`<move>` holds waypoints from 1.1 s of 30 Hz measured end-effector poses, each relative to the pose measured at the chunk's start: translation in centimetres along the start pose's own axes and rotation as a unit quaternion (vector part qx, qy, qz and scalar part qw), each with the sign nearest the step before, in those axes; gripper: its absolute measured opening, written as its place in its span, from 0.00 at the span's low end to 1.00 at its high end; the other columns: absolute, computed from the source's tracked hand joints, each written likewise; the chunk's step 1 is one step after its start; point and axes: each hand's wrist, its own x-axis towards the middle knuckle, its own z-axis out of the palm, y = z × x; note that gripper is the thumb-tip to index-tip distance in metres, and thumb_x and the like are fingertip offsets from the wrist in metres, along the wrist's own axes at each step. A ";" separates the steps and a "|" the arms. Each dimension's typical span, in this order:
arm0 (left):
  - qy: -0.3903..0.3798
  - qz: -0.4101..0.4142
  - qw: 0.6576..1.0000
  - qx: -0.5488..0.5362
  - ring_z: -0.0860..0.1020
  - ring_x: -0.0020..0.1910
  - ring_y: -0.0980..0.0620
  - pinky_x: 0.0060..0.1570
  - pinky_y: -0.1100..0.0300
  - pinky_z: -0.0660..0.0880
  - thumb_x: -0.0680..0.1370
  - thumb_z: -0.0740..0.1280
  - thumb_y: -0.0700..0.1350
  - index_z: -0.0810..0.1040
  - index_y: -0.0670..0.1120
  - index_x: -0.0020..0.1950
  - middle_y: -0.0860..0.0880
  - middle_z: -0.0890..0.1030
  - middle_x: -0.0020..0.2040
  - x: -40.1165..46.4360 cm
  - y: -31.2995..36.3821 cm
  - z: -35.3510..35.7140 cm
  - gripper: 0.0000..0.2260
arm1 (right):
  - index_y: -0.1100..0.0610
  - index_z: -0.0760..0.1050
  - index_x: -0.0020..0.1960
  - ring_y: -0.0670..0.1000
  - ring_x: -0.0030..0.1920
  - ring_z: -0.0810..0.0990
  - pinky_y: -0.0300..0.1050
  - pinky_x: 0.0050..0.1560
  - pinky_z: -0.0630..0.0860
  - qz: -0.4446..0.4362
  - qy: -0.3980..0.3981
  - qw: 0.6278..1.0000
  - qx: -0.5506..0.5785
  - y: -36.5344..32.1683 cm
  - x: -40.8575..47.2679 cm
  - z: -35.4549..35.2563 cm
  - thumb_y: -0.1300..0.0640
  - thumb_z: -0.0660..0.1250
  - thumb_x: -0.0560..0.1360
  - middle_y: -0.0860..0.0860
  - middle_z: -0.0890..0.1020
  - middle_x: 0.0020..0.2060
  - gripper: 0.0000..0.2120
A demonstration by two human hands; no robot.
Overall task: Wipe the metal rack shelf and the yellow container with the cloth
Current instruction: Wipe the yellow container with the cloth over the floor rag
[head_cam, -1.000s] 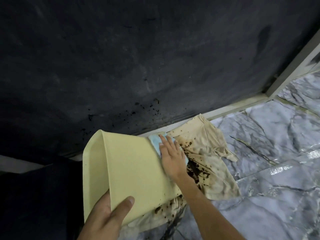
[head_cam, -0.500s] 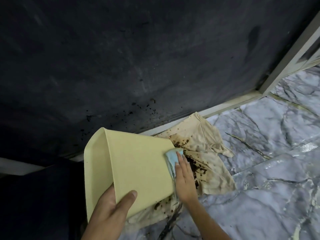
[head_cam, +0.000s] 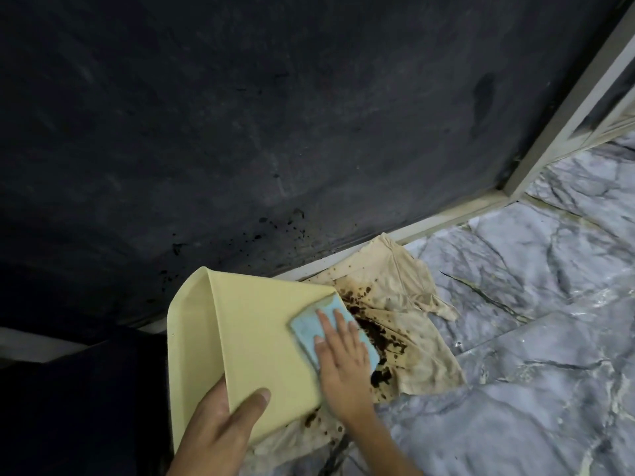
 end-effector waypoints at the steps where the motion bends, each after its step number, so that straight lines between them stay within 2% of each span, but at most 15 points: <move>1: 0.001 0.001 1.000 0.004 0.81 0.63 0.59 0.74 0.49 0.69 0.79 0.70 0.38 0.84 0.54 0.59 0.59 0.88 0.57 0.0 -0.1 0.0 0.13 | 0.25 0.47 0.72 0.44 0.77 0.38 0.56 0.76 0.40 0.026 -0.005 1.000 -0.002 0.9 1.4 -0.4 0.37 0.43 0.81 0.36 0.45 0.78 0.20; 3: 0.006 -0.003 1.000 0.011 0.80 0.64 0.55 0.73 0.49 0.69 0.79 0.70 0.39 0.84 0.51 0.61 0.56 0.88 0.58 0.1 -0.3 0.0 0.13 | 0.31 0.46 0.74 0.46 0.78 0.40 0.56 0.77 0.41 0.077 -0.016 0.997 0.006 1.6 3.4 -0.8 0.39 0.45 0.83 0.40 0.47 0.79 0.21; 6: 0.010 -0.005 1.000 0.015 0.81 0.63 0.55 0.71 0.51 0.71 0.79 0.71 0.39 0.84 0.51 0.60 0.55 0.88 0.56 0.0 0.0 0.1 0.12 | 0.33 0.42 0.76 0.46 0.77 0.36 0.56 0.76 0.36 0.094 -0.043 0.995 -0.002 -0.4 3.3 -0.4 0.37 0.42 0.82 0.37 0.43 0.78 0.24; 8: -0.006 0.005 1.000 0.016 0.81 0.63 0.56 0.71 0.53 0.72 0.78 0.71 0.37 0.84 0.52 0.60 0.55 0.88 0.57 0.0 0.4 0.2 0.14 | 0.28 0.39 0.73 0.43 0.75 0.31 0.54 0.74 0.32 0.019 -0.062 0.998 0.006 -4.2 2.0 0.3 0.32 0.36 0.78 0.32 0.40 0.76 0.24; 10: -0.038 0.023 0.998 0.035 0.79 0.67 0.59 0.70 0.59 0.71 0.78 0.70 0.34 0.81 0.52 0.64 0.58 0.85 0.63 0.2 0.8 0.2 0.18 | 0.24 0.39 0.71 0.36 0.72 0.29 0.48 0.71 0.27 -0.086 -0.092 0.992 0.031 -8.4 0.9 1.2 0.30 0.33 0.75 0.27 0.39 0.73 0.24; 11: -0.048 0.033 0.997 0.050 0.77 0.69 0.60 0.70 0.61 0.71 0.78 0.69 0.33 0.80 0.52 0.66 0.57 0.83 0.66 0.3 1.0 0.3 0.20 | 0.24 0.40 0.71 0.34 0.72 0.29 0.46 0.70 0.27 -0.123 -0.109 0.985 0.044 -9.9 0.7 1.4 0.30 0.34 0.76 0.26 0.40 0.73 0.23; 13: -0.045 0.042 0.997 0.052 0.73 0.73 0.58 0.75 0.56 0.67 0.79 0.69 0.34 0.77 0.51 0.69 0.56 0.79 0.70 0.1 1.1 0.3 0.21 | 0.24 0.45 0.72 0.32 0.72 0.32 0.45 0.69 0.28 -0.146 -0.131 0.978 0.065 -11.2 1.3 1.1 0.32 0.40 0.78 0.26 0.45 0.75 0.22; 15: -0.030 0.039 0.998 0.036 0.74 0.72 0.59 0.77 0.50 0.65 0.79 0.70 0.38 0.79 0.51 0.69 0.57 0.81 0.68 0.0 0.6 0.2 0.20 | 0.22 0.47 0.71 0.33 0.73 0.35 0.47 0.72 0.32 -0.140 -0.111 0.983 0.044 -9.7 2.3 0.5 0.31 0.43 0.78 0.27 0.46 0.75 0.21; 20: 0.017 0.000 1.000 0.019 0.80 0.63 0.58 0.72 0.51 0.71 0.77 0.73 0.44 0.84 0.53 0.61 0.58 0.87 0.58 0.1 -0.7 0.0 0.13 | 0.25 0.50 0.72 0.40 0.77 0.40 0.55 0.76 0.40 -0.066 -0.075 0.995 -0.007 -2.1 5.1 -0.9 0.25 0.41 0.73 0.33 0.49 0.77 0.28; 22: 0.014 -0.007 1.000 0.026 0.81 0.62 0.57 0.67 0.55 0.73 0.78 0.72 0.43 0.84 0.53 0.61 0.58 0.87 0.56 0.2 -0.8 0.0 0.12 | 0.29 0.51 0.74 0.42 0.77 0.43 0.57 0.76 0.43 -0.024 -0.072 0.997 -0.020 -0.8 6.5 -1.5 0.27 0.44 0.75 0.37 0.50 0.78 0.28; 25: 0.006 0.000 1.000 0.031 0.81 0.62 0.58 0.64 0.58 0.73 0.78 0.71 0.41 0.83 0.51 0.62 0.57 0.87 0.57 0.1 -0.2 0.2 0.13 | 0.32 0.48 0.76 0.46 0.78 0.40 0.58 0.76 0.39 -0.001 -0.088 0.996 -0.026 -1.9 6.7 -1.3 0.33 0.45 0.79 0.38 0.48 0.79 0.26; 28: -0.001 0.020 0.999 0.042 0.79 0.66 0.56 0.69 0.56 0.71 0.78 0.71 0.37 0.81 0.49 0.66 0.54 0.86 0.61 -0.2 0.6 0.5 0.18 | 0.28 0.42 0.74 0.43 0.77 0.35 0.55 0.75 0.34 -0.068 -0.107 0.992 -0.015 -6.4 4.9 -0.3 0.30 0.40 0.76 0.34 0.44 0.77 0.26; 30: -0.017 0.040 0.997 0.059 0.75 0.71 0.57 0.75 0.53 0.67 0.78 0.70 0.35 0.77 0.50 0.71 0.55 0.81 0.68 -0.4 1.0 0.8 0.22 | 0.26 0.41 0.73 0.39 0.75 0.34 0.51 0.73 0.32 -0.126 -0.114 0.986 0.002 -9.0 3.7 0.2 0.29 0.40 0.76 0.31 0.43 0.76 0.26; 33: -0.033 0.066 0.994 0.081 0.71 0.73 0.61 0.75 0.58 0.64 0.79 0.68 0.34 0.73 0.53 0.72 0.59 0.77 0.70 -0.6 1.1 1.1 0.24 | 0.25 0.44 0.73 0.35 0.74 0.35 0.48 0.72 0.33 -0.172 -0.091 0.980 0.038 -9.2 2.8 -0.3 0.30 0.42 0.77 0.28 0.44 0.75 0.24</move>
